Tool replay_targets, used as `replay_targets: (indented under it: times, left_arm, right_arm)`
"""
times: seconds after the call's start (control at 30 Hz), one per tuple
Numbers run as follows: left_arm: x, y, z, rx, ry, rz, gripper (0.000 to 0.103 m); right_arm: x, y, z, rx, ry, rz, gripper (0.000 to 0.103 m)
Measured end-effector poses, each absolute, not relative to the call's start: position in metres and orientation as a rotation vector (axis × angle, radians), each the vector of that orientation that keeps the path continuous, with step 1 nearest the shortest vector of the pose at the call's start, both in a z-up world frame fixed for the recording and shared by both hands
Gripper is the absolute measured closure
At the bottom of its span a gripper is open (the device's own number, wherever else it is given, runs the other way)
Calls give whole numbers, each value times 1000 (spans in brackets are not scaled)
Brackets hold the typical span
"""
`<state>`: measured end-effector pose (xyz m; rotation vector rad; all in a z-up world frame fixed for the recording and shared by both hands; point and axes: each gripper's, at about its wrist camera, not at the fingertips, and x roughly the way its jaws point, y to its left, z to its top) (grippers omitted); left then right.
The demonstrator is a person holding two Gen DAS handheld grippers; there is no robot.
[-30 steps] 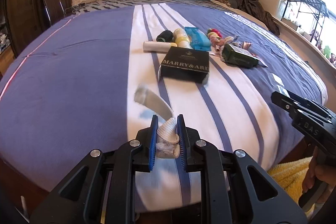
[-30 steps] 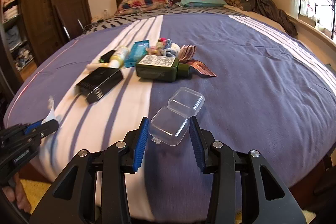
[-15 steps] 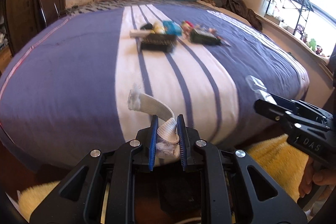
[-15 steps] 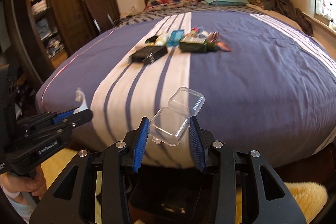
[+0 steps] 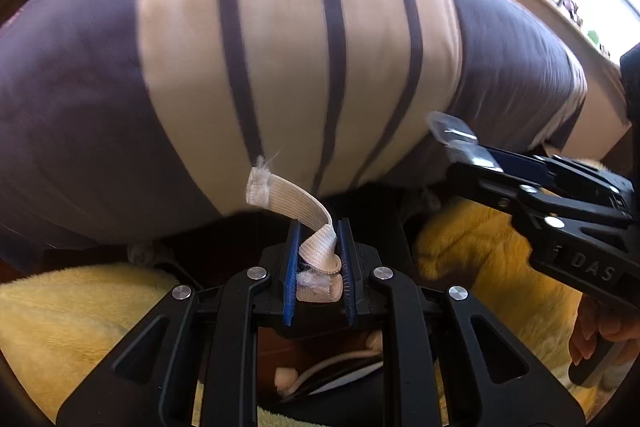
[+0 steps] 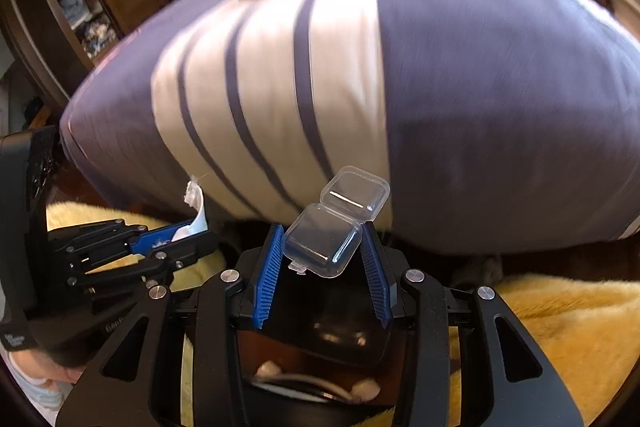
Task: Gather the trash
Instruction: 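Lower both tools into the black bin and open both to drop the items, then raise both open tools back over the bed items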
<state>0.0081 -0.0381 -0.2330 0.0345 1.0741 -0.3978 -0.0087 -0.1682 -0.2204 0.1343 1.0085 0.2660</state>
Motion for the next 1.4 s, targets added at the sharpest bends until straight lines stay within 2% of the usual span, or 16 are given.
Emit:
replay_targets:
  times: [0.23,0.5,0.6,0.67,0.73,0.87,0.93,1.03,1.13,1.4]
  left_arm:
    - [20,-45,-285,14,1215,-432,86]
    - [23,-45,-309,26,1275,-425,85]
    - [24,-45,-310,35,1278,-418,77]
    - [24,-44,-311,32,1281,-413,71]
    - [26,-41,-311,30,1280,-401,63]
    - [26,-39,-305,31,1263,-381,55]
    - [25,-36,-296,41,1238,-363,42]
    - [23,-35,-280,60,1190,-347,26]
    - [21,-30,-255,68,1123,-331,10]
    - [26,-9,-189,53,951,-278,8]
  right_arm:
    - [3,-169,-276,202,1172,276,62]
    - [10,-171,-292,227,1214,255,61]
    - [16,-170,-292,225,1214,252,60]
    - [18,-171,-290,228,1211,247,53]
    - [18,-174,-288,233,1203,241,49]
    - [18,-181,-279,233,1175,213,43]
    - [17,-185,-270,223,1155,194,38]
    - [14,-193,-255,211,1104,155,23]
    - [11,-200,-231,207,1031,134,14]
    - [12,-218,-157,172,827,66,6]
